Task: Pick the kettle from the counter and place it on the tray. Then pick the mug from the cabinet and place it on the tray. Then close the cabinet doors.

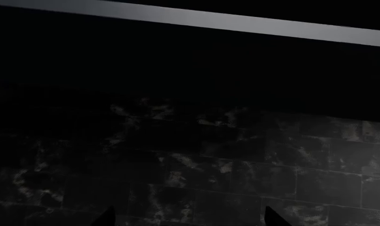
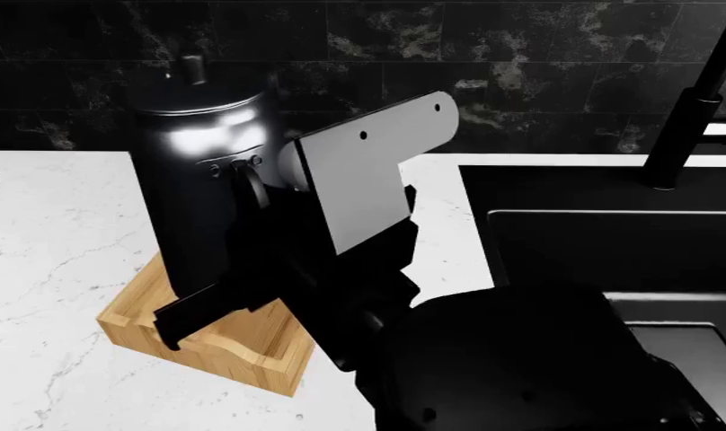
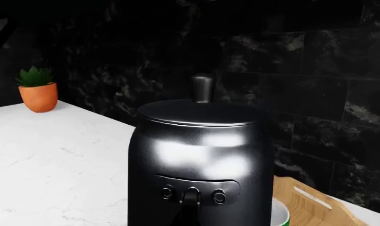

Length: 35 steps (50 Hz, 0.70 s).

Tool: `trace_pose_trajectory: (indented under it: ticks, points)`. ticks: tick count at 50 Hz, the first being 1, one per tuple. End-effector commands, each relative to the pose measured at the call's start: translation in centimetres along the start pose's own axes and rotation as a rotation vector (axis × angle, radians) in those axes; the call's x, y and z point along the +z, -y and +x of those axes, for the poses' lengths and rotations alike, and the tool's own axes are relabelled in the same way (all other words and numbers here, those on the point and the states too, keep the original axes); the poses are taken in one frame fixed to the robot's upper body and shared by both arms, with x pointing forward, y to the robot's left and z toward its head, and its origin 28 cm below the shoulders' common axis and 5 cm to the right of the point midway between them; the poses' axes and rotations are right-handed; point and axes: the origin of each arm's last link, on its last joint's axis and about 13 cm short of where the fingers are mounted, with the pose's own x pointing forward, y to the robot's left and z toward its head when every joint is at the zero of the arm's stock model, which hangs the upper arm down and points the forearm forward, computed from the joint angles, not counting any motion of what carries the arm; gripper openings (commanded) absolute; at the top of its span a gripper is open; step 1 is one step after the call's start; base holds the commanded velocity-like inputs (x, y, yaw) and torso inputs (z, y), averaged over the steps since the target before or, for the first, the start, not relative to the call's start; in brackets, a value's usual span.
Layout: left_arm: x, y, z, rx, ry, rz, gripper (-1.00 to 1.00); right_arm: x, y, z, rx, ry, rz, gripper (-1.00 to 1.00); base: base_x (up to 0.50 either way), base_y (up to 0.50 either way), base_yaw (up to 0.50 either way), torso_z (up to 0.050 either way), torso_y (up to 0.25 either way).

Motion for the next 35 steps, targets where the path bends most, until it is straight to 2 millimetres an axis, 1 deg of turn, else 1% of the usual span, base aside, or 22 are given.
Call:
trace_pose_trajectory:
  ticks: [1,8,24,35]
  points:
    - [-0.1,-0.5,-0.2,0.016,-0.001,-0.001,1.00,-1.1,-0.1,1.3,0.022,-0.012,0.033,-1.00,0.00,0.00,0.00,0.000,0.000]
    - [-0.1,-0.7,-0.3,0.026,0.000,-0.002,1.00,-1.7,-0.4,1.7,0.040,-0.027,0.044,-1.00,0.00,0.00,0.00,0.000,0.001]
    - [-0.4,-0.8,-0.3,0.030,-0.007,-0.004,1.00,-2.7,0.6,2.1,0.015,-0.044,0.054,-1.00,0.00,0.00,0.00,0.000,0.000]
    - [-0.6,-0.9,-0.3,0.035,-0.010,-0.007,1.00,-3.8,1.2,2.3,0.005,-0.065,0.064,-1.00,0.00,0.00,0.00,0.000,0.000]
